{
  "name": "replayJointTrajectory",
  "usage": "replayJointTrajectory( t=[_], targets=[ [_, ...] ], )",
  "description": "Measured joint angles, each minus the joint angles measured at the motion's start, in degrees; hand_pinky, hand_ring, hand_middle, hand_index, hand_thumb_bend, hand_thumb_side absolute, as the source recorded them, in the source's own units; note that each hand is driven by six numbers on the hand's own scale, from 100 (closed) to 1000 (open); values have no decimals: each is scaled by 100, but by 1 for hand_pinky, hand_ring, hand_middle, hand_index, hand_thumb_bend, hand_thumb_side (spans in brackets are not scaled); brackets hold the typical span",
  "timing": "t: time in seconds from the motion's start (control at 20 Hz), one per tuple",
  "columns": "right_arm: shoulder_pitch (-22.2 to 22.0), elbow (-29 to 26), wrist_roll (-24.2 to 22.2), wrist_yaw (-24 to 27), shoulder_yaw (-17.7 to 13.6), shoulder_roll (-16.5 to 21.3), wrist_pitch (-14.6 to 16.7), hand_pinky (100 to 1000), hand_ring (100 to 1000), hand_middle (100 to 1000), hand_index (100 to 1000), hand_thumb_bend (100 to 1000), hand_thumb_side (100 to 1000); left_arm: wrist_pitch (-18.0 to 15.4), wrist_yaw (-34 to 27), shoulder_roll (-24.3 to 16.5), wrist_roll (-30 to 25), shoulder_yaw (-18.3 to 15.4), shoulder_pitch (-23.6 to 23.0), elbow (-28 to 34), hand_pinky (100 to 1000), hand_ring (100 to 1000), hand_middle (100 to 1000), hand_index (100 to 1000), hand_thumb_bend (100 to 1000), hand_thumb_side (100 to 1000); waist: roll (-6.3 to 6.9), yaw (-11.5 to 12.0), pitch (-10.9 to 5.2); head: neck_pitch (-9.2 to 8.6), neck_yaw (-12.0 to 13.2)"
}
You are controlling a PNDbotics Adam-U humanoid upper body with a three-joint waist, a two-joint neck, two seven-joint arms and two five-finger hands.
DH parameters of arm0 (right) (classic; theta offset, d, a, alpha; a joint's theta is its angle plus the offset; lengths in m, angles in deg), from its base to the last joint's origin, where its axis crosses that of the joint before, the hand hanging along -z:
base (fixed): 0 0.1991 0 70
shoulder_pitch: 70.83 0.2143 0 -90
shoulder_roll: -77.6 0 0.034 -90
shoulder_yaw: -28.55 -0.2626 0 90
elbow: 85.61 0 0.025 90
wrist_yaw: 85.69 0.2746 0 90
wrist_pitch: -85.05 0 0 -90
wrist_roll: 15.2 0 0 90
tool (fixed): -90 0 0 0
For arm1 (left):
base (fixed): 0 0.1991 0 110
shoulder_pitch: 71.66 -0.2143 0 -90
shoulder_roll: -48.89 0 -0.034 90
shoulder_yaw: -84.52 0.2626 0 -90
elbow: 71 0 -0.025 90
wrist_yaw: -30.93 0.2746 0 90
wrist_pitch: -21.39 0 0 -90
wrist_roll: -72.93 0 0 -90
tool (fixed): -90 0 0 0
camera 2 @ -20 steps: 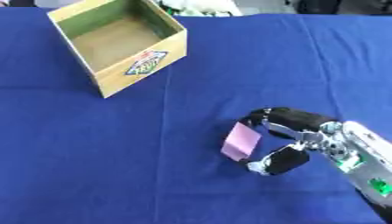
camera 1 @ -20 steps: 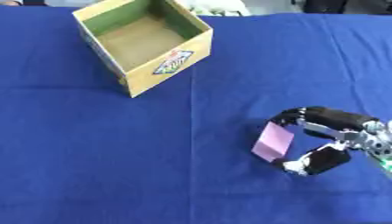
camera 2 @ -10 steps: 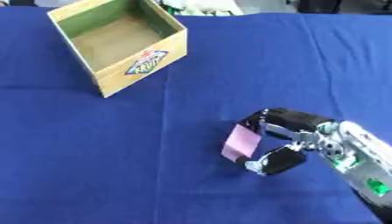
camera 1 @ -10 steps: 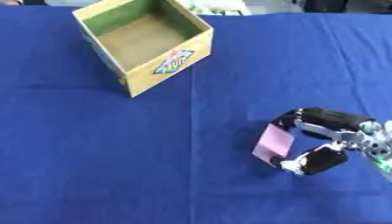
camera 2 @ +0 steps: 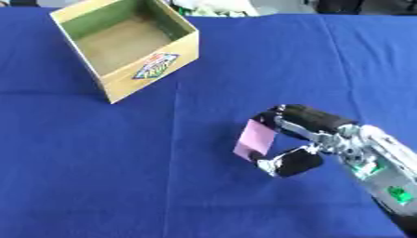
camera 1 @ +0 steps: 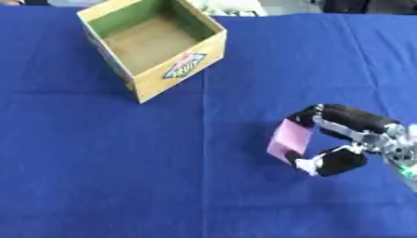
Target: Pick up objects on the table and place them in the box.
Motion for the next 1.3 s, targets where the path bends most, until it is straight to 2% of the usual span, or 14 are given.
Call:
replayJointTrajectory(
  t=[0.2, 0.4, 0.6, 0.85, 1.05, 1.3],
  targets=[
    [219, 0, 166, 111, -59, 7, 32, 749, 671, 584, 770, 100, 493, 8, 0, 0, -11, 0, 0, 0, 702, 716, 708, 719, 454, 886, -9, 2, -2, 0, 1],
    [639, 0, 246, 153, -87, 129, 85, 753, 676, 588, 771, 100, 494, 16, 0, 0, -23, 0, 0, 0, 702, 717, 709, 720, 453, 886, -25, 19, -10, 0, -3],
    [1366, 0, 163, 261, -71, 312, 29, 756, 681, 591, 773, 100, 502, 2, 0, 0, -45, 2, 5, 0, 702, 717, 709, 720, 453, 886, -45, 89, -17, -6, -43],
    [2524, 64, -244, 469, 124, 409, -297, 759, 684, 592, 773, 100, 509, -3, -7, 0, -77, 25, 53, 0, 702, 716, 710, 719, 451, 888, -48, 200, -9, -53, -157],
    [3561, 725, -449, 496, 297, 218, -389, 762, 682, 590, 773, 100, 517, -13, -24, 0, -113, 49, 104, 0, 702, 716, 710, 719, 449, 890, -67, 289, 71, -115, -329],
    [4535, 1933, -415, 280, 421, -332, -186, 763, 682, 591, 774, 100, 521, -19, -61, 0, -154, 77, 154, 0, 702, 716, 710, 719, 447, 891, -85, 338, 177, -208, -470]
  ],
)
